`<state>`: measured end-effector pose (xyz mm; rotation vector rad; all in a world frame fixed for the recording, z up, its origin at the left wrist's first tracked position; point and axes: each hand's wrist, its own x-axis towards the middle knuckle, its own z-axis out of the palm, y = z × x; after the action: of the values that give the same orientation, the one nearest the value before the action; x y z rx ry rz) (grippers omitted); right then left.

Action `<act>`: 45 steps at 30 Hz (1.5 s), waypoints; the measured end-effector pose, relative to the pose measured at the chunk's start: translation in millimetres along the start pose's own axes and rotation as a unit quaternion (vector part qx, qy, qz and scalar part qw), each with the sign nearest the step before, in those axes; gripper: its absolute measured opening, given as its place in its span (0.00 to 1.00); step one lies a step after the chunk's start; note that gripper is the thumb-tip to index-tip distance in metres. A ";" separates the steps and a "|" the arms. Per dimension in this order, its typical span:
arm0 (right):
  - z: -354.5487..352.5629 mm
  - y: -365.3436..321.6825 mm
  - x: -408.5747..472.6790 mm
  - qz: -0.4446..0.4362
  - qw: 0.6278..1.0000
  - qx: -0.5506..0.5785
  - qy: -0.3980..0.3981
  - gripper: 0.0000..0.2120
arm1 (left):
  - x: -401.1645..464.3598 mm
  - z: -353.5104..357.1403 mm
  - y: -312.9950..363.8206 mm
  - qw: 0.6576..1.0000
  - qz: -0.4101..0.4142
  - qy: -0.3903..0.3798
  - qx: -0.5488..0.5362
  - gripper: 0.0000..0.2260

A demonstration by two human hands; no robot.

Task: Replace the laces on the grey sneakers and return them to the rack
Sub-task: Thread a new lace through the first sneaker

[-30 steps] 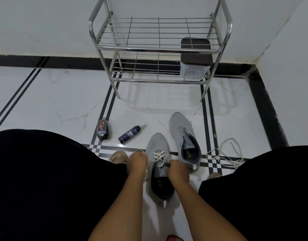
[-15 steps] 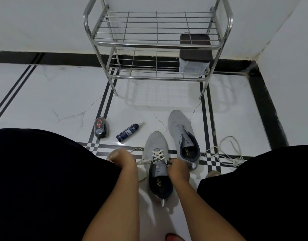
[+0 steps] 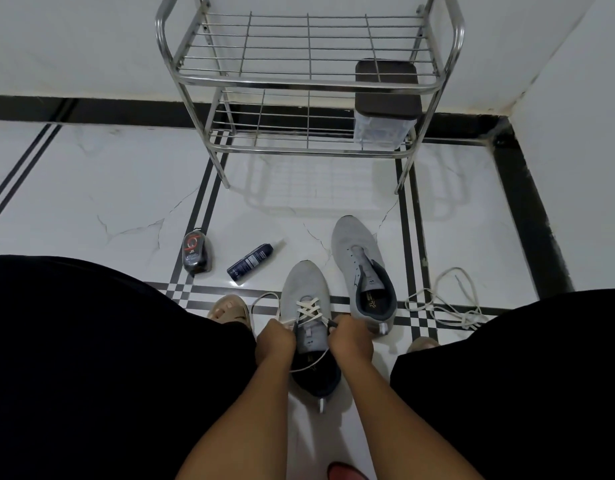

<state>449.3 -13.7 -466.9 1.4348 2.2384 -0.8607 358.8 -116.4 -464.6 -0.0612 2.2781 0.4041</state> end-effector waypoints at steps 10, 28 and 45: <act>-1.7 0.2 -2.1 -0.027 1.000 0.000 -0.013 0.12 | 9.4 0.4 10.4 0.976 0.124 0.095 0.151 0.13; -60.3 -44.7 -19.7 -0.049 0.909 0.404 -0.090 0.07 | -40.8 -75.3 63.1 0.911 0.070 -0.116 -0.389 0.04; -37.7 -10.8 -9.9 0.068 0.911 0.399 -0.082 0.10 | -16.9 -22.1 12.9 0.973 0.084 0.082 -0.201 0.06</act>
<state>445.1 0.8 -429.3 1.7101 1.6803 -1.9002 352.2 -112.5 -434.9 -0.1107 2.3359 0.9781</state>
